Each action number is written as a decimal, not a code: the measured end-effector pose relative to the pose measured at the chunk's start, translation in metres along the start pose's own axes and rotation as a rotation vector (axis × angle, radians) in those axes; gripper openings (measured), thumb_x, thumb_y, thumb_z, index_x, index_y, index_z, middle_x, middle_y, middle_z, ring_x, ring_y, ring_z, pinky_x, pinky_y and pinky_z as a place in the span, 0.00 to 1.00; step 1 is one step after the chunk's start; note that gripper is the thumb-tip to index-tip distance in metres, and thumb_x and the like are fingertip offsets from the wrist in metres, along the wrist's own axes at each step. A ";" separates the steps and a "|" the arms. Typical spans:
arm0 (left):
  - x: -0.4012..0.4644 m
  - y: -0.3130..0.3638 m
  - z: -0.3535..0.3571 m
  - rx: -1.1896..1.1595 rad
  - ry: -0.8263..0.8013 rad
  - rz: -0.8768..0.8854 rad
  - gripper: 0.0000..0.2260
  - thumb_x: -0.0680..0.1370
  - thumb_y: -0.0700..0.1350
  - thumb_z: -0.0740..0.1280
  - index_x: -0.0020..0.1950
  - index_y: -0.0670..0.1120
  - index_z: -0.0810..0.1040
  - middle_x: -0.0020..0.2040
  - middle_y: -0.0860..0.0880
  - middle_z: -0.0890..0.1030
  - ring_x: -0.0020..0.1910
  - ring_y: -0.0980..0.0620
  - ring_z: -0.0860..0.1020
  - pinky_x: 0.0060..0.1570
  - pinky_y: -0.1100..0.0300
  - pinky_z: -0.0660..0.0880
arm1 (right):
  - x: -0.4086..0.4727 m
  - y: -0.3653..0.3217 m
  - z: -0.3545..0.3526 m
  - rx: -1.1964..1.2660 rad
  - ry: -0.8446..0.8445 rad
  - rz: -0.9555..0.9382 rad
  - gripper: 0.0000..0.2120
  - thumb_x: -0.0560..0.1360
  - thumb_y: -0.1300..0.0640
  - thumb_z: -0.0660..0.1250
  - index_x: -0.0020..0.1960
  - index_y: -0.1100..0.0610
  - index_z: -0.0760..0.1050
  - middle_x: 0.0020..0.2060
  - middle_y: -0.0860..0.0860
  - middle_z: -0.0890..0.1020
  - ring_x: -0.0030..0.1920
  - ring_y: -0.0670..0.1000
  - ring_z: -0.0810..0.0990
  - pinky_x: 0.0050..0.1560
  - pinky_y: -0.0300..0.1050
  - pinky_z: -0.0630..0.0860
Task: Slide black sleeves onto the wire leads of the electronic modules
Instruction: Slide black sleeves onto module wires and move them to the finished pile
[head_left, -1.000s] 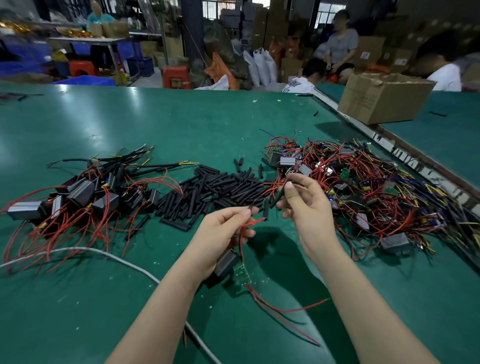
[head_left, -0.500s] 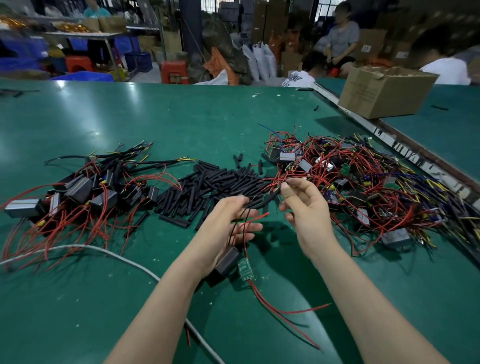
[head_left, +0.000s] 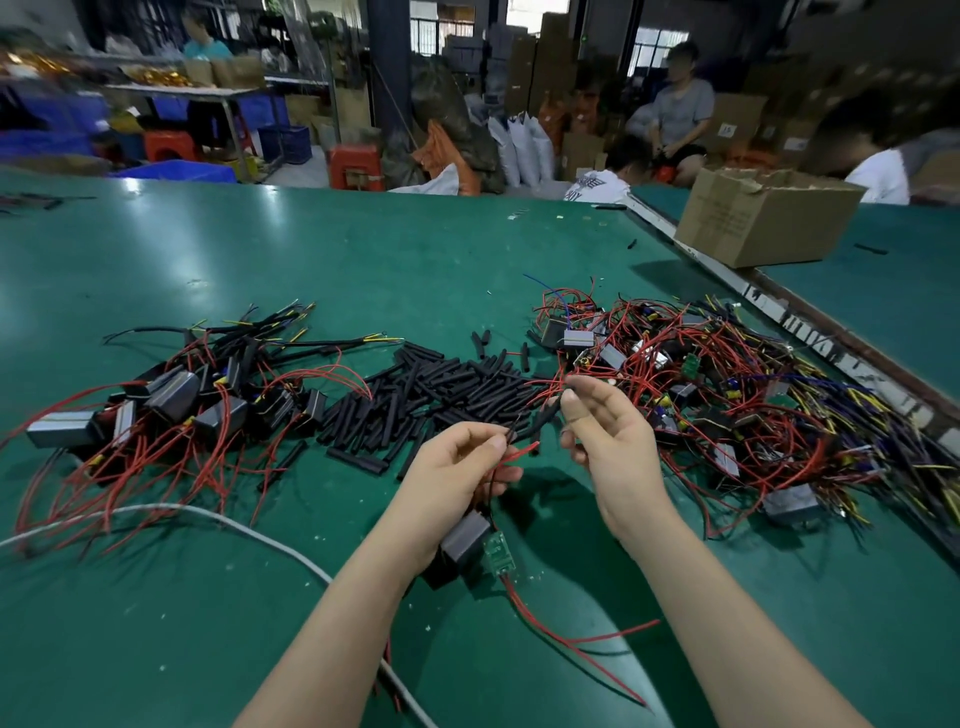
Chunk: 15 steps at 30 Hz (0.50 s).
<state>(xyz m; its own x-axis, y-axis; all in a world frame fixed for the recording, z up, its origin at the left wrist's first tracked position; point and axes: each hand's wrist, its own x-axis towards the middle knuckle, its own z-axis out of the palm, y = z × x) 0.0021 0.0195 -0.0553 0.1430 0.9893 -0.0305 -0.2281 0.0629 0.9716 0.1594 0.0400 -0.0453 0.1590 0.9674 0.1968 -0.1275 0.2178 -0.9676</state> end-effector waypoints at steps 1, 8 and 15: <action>0.000 0.000 0.001 0.018 0.003 0.011 0.05 0.79 0.38 0.63 0.48 0.44 0.78 0.37 0.52 0.84 0.38 0.53 0.83 0.37 0.65 0.77 | 0.001 -0.002 0.000 0.019 0.019 -0.014 0.06 0.77 0.61 0.66 0.52 0.52 0.77 0.34 0.42 0.81 0.29 0.42 0.73 0.28 0.33 0.67; 0.001 -0.002 -0.003 0.109 0.021 0.054 0.04 0.78 0.38 0.66 0.48 0.45 0.80 0.39 0.51 0.82 0.38 0.56 0.81 0.39 0.65 0.77 | 0.007 -0.006 -0.004 0.048 0.094 -0.059 0.05 0.77 0.59 0.67 0.50 0.50 0.77 0.34 0.42 0.81 0.29 0.42 0.73 0.29 0.33 0.68; 0.006 -0.003 -0.003 0.181 -0.005 0.086 0.04 0.77 0.40 0.67 0.47 0.47 0.81 0.36 0.54 0.82 0.38 0.57 0.81 0.38 0.66 0.76 | 0.005 -0.003 -0.005 0.030 0.055 -0.062 0.05 0.77 0.61 0.67 0.51 0.52 0.77 0.40 0.48 0.80 0.32 0.42 0.74 0.31 0.31 0.69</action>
<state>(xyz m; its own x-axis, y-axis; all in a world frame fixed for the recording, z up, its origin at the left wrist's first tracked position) 0.0009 0.0253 -0.0592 0.1352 0.9893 0.0552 -0.0633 -0.0470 0.9969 0.1657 0.0440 -0.0421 0.2208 0.9436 0.2469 -0.1449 0.2821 -0.9484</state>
